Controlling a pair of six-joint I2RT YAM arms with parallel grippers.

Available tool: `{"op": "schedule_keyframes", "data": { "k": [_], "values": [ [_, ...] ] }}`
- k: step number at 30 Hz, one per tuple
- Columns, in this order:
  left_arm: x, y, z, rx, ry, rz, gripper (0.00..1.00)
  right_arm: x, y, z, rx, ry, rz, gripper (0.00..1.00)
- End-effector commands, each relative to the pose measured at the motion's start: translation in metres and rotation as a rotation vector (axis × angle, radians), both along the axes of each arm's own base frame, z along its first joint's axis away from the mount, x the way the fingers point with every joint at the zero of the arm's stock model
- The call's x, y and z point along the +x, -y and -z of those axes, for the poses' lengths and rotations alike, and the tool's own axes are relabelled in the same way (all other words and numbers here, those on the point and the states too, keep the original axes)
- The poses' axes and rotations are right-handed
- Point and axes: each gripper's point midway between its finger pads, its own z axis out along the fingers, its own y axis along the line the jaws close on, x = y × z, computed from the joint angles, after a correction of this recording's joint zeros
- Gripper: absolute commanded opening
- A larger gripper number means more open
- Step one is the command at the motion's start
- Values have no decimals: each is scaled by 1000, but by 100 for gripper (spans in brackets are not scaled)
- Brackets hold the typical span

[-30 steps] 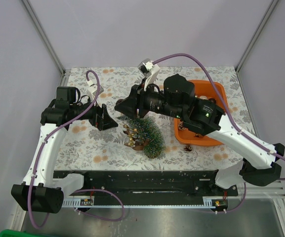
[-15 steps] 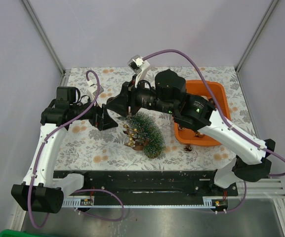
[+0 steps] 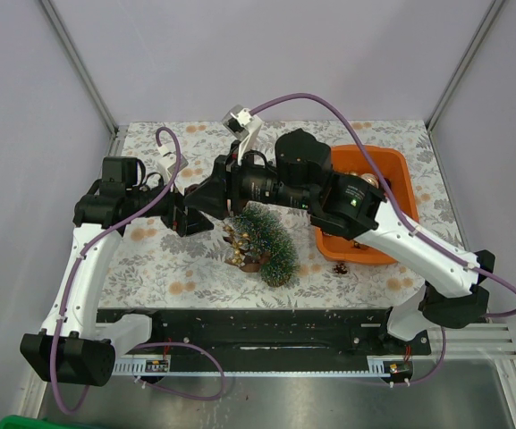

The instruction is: Decorate the small christmas tree

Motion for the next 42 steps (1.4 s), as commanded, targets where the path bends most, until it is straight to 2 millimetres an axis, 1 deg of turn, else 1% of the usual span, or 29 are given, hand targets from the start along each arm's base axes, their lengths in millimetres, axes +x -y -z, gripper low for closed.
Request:
{"op": "schedule_keyframes", "data": {
  "k": [1, 6, 8, 16, 19, 30, 37, 42],
  "values": [
    [4, -1, -9, -1, 60, 0, 99, -17, -4, -22, 64, 21, -60, 24],
    [4, -1, -9, 1, 62, -2, 99, -20, -7, -11, 50, -3, -67, 23],
    [4, -1, -9, 0, 60, 0, 99, -18, -7, -7, 43, -4, -58, 23],
    [4, -1, -9, 0, 60, -1, 99, -13, 4, 8, 10, -15, -1, 22],
    [4, -1, -10, -1, 63, 0, 99, -12, 7, 8, 9, -13, 10, 22],
    [5, -1, -9, -1, 57, -3, 99, -14, 16, -3, 32, 2, 17, 23],
    [3, 0, -9, -3, 55, -1, 99, -11, 17, 0, 25, 5, 34, 23],
    [3, -1, -9, -2, 57, -1, 99, -10, 13, 1, 19, 7, 32, 23]
  ]
}}
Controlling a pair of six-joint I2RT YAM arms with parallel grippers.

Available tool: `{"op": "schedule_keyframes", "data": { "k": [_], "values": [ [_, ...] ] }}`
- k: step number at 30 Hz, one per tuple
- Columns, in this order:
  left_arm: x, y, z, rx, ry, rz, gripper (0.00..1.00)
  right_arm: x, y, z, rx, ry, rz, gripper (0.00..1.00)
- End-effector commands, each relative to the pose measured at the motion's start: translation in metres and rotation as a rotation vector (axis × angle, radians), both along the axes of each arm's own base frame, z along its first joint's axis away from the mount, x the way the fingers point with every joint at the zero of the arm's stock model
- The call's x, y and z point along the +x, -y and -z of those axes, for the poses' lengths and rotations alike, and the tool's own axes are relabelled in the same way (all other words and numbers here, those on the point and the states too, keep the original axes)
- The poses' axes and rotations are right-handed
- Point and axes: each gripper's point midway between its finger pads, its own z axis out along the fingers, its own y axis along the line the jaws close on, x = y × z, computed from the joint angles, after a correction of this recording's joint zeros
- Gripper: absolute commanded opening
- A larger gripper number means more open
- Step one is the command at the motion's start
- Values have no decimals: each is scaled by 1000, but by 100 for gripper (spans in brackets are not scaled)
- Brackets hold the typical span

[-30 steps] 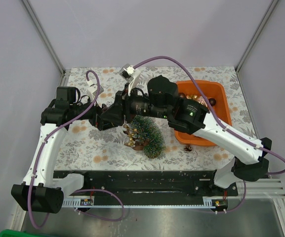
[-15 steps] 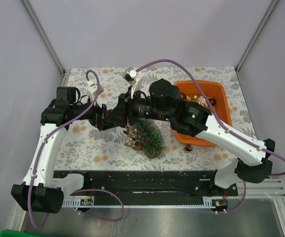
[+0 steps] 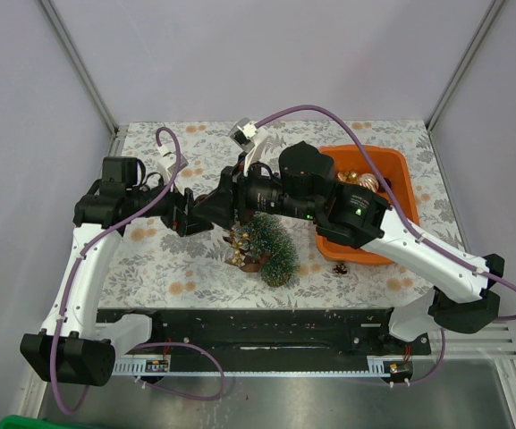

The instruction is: Decorate the small christmas tree

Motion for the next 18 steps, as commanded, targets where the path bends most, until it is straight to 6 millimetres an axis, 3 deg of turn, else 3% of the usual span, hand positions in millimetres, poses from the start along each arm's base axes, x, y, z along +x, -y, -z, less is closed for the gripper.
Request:
{"op": "schedule_keyframes", "data": {
  "k": [1, 18],
  "values": [
    [4, -1, -9, -3, 59, -1, 99, -3, 2, -21, 55, 38, -2, 22],
    [2, -1, -8, 1, 65, -3, 99, -8, -9, -17, 36, 27, -53, 23]
  ]
}}
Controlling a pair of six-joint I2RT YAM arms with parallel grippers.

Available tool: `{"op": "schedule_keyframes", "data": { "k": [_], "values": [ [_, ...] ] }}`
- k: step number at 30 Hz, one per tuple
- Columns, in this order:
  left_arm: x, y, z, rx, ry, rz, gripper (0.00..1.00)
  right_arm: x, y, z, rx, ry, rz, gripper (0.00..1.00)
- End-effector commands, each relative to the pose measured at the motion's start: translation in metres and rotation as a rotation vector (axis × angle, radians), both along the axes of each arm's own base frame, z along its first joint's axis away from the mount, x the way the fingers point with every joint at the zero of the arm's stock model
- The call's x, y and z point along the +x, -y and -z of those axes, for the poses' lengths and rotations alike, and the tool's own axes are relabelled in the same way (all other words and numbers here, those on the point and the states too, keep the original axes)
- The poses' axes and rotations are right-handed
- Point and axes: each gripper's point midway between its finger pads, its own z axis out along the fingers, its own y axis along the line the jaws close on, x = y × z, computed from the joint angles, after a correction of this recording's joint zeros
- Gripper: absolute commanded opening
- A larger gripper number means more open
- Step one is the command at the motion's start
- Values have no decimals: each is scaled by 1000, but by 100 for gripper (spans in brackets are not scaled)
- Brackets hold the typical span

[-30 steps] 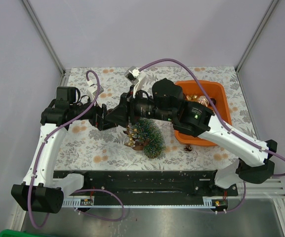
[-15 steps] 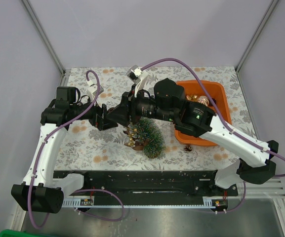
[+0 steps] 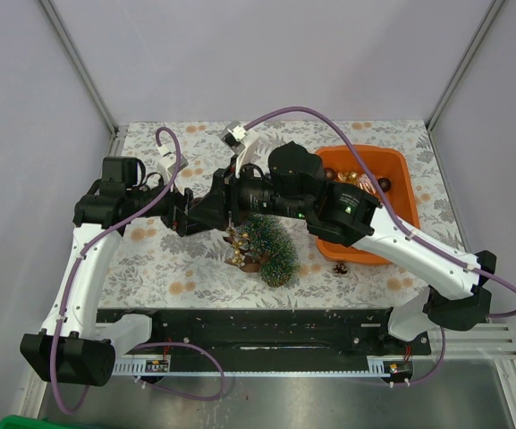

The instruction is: Decorate the small christmas tree

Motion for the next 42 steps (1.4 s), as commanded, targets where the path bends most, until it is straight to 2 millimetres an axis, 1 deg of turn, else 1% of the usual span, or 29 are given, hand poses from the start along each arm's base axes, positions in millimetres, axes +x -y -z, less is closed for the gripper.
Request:
{"op": "schedule_keyframes", "data": {
  "k": [1, 8, 15, 23, 33, 42],
  "values": [
    [2, -2, -9, 2, 64, -4, 99, -7, 1, -27, 62, 40, -26, 23],
    [2, -1, -9, -3, 61, 1, 99, -1, 7, -28, 55, 58, 20, 23],
    [1, 0, -11, -6, 64, 0, 99, 6, 9, -20, 28, 62, 52, 22],
    [1, 0, -12, -9, 64, 2, 99, 13, 14, -17, 15, 72, 89, 22],
    [0, 0, -13, -12, 65, 3, 99, 20, 26, -19, 19, 78, 130, 22],
    [-1, 1, -14, -14, 68, 4, 99, 30, 36, -7, 0, 62, 166, 21]
  ]
}}
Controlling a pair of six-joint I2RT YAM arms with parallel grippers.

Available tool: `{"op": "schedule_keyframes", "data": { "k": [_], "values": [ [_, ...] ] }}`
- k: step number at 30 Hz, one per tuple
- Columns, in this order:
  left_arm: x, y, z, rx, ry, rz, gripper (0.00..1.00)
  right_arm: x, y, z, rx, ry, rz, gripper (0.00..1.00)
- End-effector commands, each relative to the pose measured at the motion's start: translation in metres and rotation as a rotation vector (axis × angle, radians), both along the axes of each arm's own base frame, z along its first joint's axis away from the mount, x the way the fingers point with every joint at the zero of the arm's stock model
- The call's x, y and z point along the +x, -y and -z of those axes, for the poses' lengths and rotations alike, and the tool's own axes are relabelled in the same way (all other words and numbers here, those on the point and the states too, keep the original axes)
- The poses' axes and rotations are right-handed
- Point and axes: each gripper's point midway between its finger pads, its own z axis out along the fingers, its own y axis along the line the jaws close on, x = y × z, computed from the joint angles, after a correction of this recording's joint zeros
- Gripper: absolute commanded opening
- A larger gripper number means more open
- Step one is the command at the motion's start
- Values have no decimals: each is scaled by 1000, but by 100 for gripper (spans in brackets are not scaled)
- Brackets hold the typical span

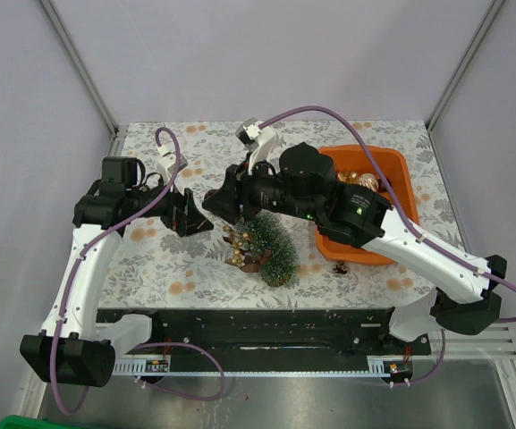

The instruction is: Decorate the small christmas tree

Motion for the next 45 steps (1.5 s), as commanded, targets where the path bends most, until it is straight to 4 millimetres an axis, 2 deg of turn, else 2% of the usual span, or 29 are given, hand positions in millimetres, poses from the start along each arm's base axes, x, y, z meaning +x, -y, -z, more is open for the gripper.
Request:
{"op": "schedule_keyframes", "data": {
  "k": [1, 12, 19, 29, 31, 36, 37, 41, 45],
  "values": [
    [0, 0, -14, -14, 66, 2, 99, 10, 16, -12, 35, 24, 50, 21],
    [-1, 0, -14, -10, 62, 3, 99, 26, 27, 0, 36, -10, 84, 21],
    [-1, 1, -15, -13, 62, 6, 99, 24, 36, -3, 51, -10, 90, 21],
    [-1, 0, -15, -12, 63, 4, 99, 25, 45, 9, 36, -24, 114, 22],
    [-1, 0, -15, -12, 64, 4, 99, 28, 48, 18, 24, -36, 127, 25],
    [0, 1, -17, -17, 60, 6, 99, 29, 55, 23, 32, -51, 140, 36],
    [0, 1, -18, -18, 63, 7, 99, 30, 56, 22, 38, -49, 143, 40],
    [0, 2, -20, -22, 66, 8, 99, 29, 60, 16, 57, -40, 149, 47],
    [-1, 2, -23, -25, 66, 11, 99, 28, 62, 10, 75, -28, 147, 64]
  ]
}}
